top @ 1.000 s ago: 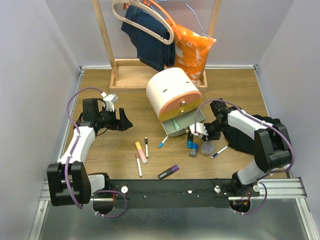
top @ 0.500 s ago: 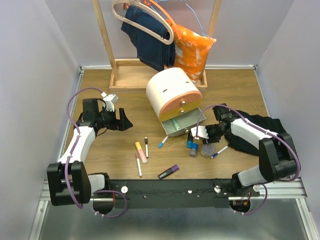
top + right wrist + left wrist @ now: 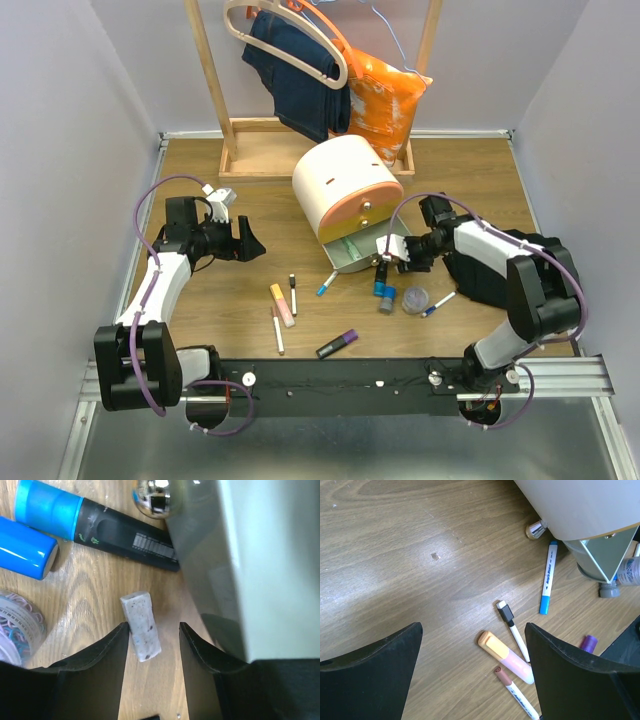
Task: Sort the stationery into containers
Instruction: Pick up the stationery from the center of the board, then place the stationery in the drawer.
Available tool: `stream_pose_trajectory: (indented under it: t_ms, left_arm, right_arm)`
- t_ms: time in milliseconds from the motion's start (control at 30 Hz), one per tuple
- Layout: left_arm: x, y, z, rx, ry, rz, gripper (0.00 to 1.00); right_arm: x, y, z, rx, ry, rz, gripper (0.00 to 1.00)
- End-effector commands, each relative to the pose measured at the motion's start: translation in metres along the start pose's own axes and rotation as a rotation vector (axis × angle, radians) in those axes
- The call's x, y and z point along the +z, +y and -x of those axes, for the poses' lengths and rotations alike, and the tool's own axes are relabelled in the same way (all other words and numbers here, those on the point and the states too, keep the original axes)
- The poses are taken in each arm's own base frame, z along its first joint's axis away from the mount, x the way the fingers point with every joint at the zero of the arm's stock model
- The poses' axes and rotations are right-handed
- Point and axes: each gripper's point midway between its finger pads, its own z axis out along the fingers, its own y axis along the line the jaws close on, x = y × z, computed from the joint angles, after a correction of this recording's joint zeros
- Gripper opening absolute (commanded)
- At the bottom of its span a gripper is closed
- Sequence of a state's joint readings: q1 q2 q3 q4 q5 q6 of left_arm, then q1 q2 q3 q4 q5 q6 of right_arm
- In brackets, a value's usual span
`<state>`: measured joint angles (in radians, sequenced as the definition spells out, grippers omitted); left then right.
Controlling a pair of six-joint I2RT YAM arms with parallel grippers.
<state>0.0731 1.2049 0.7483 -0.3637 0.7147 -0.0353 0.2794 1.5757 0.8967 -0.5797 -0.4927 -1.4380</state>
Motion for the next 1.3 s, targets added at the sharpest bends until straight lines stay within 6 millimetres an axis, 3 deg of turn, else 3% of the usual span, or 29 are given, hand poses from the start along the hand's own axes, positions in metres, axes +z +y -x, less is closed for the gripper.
stream_pose_trajectory:
  t_ms: [0,200,333,467,600,633,767,867,1100,1267]
  left_arm:
    - [-0.001,-0.001,0.009,0.008,-0.020,-0.011,0.92]
    - [-0.001,-0.001,0.009,0.005,-0.022,-0.011,0.92]
    - [0.000,-0.001,0.008,0.000,-0.024,-0.014,0.92]
    - [0.001,-0.002,0.010,-0.004,-0.039,-0.021,0.92]
    - [0.003,-0.002,0.013,-0.013,-0.066,-0.030,0.92]
    - [0.004,-0.002,0.015,-0.006,-0.079,-0.032,0.92]
    - [0.005,-0.003,0.015,-0.015,-0.092,-0.036,0.92]
    - [0.005,-0.005,0.015,-0.020,-0.100,-0.044,0.92]
    - [0.002,-0.008,0.018,-0.022,-0.111,-0.046,0.92]
    - [-0.002,-0.009,0.015,-0.014,-0.110,-0.037,0.92]
  right_arm:
    - [0.003,0.015,-0.005,0.014,0.006,0.102,0.52]
    - [0.007,0.033,-0.014,0.048,0.035,0.169,0.46]
    - [0.002,0.042,-0.012,0.057,0.035,0.203,0.27]
    - [-0.018,0.039,0.002,0.057,0.019,0.157,0.21]
    - [-0.051,0.026,0.031,0.045,-0.035,0.056,0.20]
    - [-0.067,0.016,0.043,0.030,-0.054,0.001,0.20]
    - [-0.098,-0.006,0.069,-0.001,-0.102,-0.121,0.20]
    - [-0.111,-0.027,0.085,-0.027,-0.134,-0.202,0.21]
    - [-0.092,-0.062,0.101,-0.085,-0.130,-0.228,0.21]
    - [-0.074,-0.071,0.098,-0.150,-0.107,-0.199,0.21]
